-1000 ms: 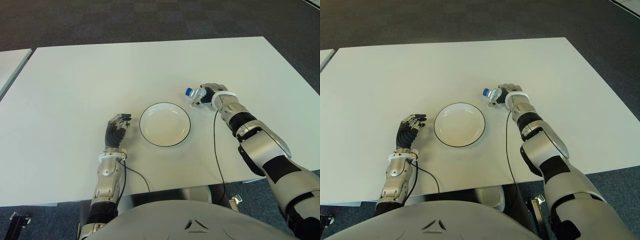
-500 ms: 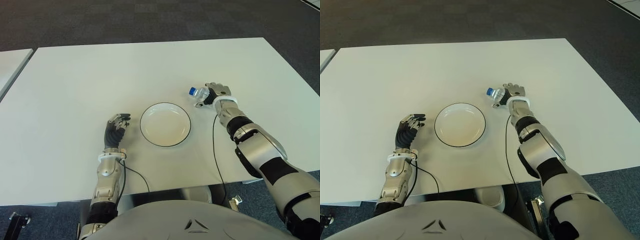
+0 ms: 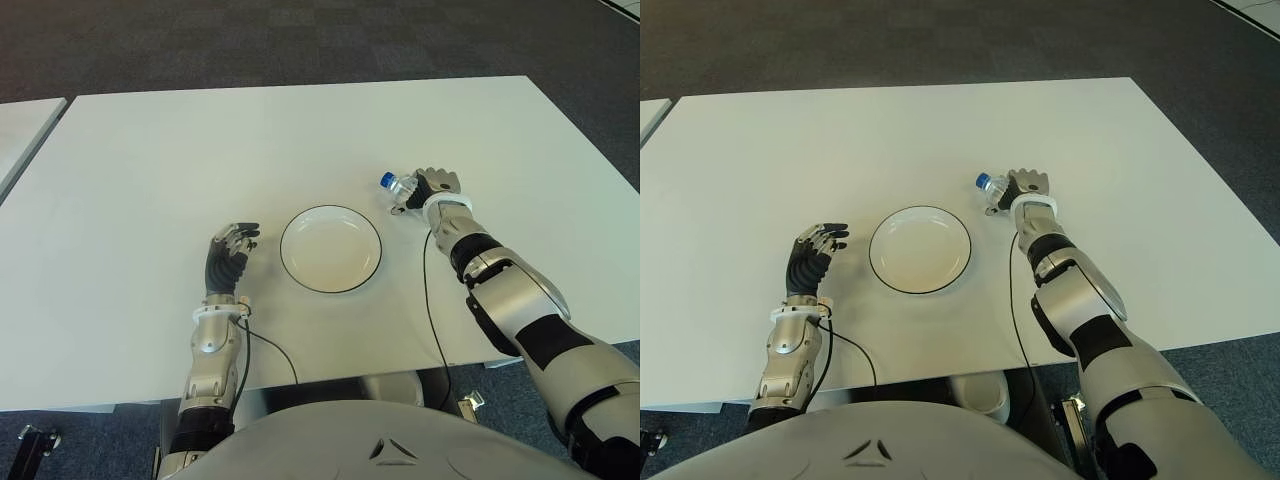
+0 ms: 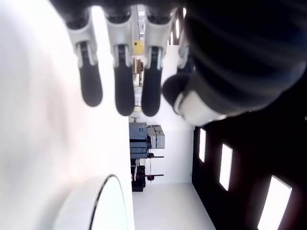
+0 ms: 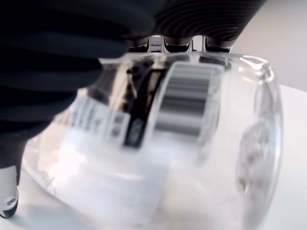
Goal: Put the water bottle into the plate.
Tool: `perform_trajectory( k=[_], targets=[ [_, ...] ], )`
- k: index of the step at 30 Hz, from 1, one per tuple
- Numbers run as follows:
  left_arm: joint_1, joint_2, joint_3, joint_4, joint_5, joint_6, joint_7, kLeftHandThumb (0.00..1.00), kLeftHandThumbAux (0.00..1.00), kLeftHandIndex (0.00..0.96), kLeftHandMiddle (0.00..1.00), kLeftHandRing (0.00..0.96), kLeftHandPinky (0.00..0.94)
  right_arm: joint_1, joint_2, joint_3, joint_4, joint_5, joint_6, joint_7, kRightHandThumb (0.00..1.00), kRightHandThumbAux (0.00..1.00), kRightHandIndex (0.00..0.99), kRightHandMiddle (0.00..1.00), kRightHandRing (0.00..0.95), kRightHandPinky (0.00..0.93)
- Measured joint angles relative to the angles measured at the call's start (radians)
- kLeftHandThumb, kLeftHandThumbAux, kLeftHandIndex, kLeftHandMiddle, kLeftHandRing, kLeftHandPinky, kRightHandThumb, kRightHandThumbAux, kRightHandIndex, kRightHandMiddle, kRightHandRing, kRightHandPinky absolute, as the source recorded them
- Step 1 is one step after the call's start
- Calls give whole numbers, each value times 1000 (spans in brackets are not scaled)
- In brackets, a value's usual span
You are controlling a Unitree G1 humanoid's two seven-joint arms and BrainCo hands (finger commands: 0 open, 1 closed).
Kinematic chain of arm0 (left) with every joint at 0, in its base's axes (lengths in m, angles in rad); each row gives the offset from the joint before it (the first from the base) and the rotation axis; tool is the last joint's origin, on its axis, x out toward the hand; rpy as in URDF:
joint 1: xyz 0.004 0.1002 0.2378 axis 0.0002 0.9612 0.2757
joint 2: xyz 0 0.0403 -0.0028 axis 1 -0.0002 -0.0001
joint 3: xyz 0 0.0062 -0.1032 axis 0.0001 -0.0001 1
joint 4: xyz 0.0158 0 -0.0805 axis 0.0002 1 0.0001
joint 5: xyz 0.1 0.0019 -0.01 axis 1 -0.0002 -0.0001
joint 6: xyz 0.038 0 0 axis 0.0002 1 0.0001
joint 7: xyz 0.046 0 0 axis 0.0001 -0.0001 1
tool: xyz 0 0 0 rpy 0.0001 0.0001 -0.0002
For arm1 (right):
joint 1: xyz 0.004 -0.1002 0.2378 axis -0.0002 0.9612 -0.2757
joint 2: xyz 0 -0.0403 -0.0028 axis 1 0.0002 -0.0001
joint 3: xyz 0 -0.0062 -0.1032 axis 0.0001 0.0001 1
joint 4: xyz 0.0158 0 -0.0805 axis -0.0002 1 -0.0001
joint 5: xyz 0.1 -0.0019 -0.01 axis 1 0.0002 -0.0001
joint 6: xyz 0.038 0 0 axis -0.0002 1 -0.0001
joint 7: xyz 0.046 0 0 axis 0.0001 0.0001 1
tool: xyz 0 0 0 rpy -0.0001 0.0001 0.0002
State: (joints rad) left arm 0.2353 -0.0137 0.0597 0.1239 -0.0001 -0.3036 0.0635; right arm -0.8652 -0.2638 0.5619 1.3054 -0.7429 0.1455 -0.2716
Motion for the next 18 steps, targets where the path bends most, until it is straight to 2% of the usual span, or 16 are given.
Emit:
perform_trajectory(
  k=[7,18],
  targets=[
    [12,0,0,-14,0,12,0,703,722,412,344,346,368,0,1,3,6,0,-8,-14,835,686,399,564,711,765],
    [22,-8,0,-53,-4,43,0,703,720,412,344,343,372,-2,1,1,14,2,-25,-33,836,688,406,565,772,798]
  ],
)
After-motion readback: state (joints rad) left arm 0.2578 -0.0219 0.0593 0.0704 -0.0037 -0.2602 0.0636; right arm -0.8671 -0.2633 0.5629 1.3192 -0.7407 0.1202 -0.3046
